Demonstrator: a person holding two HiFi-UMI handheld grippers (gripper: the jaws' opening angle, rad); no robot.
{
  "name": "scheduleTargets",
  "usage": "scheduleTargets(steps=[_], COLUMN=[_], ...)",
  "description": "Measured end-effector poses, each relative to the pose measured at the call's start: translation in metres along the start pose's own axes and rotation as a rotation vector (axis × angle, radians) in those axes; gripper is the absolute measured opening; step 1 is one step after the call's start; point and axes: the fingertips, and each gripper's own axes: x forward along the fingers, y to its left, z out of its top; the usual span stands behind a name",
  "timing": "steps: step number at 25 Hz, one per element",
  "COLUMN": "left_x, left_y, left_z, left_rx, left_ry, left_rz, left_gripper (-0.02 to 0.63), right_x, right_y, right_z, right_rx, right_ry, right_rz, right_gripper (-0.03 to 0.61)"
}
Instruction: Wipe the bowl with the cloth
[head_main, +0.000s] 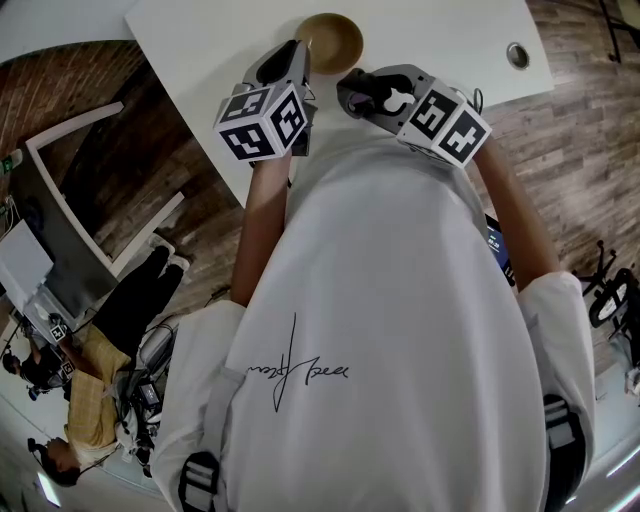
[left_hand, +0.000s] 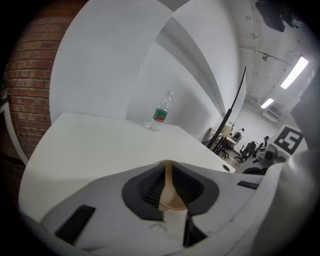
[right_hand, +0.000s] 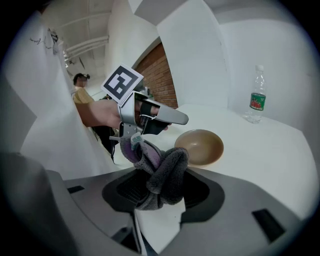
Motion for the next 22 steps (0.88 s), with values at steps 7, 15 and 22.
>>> scheduleTargets(steps=[7, 15, 22], left_x=[-0.028, -0.048, -0.071], left_y=[-0.024, -0.049, -0.05], left_z=[0.025, 0.043, 0.064], left_rx=[0.086, 0.07, 0.07], left_ry=[-0.114, -0.194, -0.256], left_rz=[-0.019, -0.082, -0.106], left_gripper=[0.056, 0.039, 0.02], right_x=[-0.025, -0.055, -0.088], right_y=[0.0, -0.008, -0.013], right_z=[0.011, 0.028, 0.058], right_rx=[0.015, 0.065, 0.12], right_ry=[-0.064, -0.196, -0.35], right_rz=[-0.053, -0.115, -0.152], right_gripper=[0.183, 0.183, 0.183])
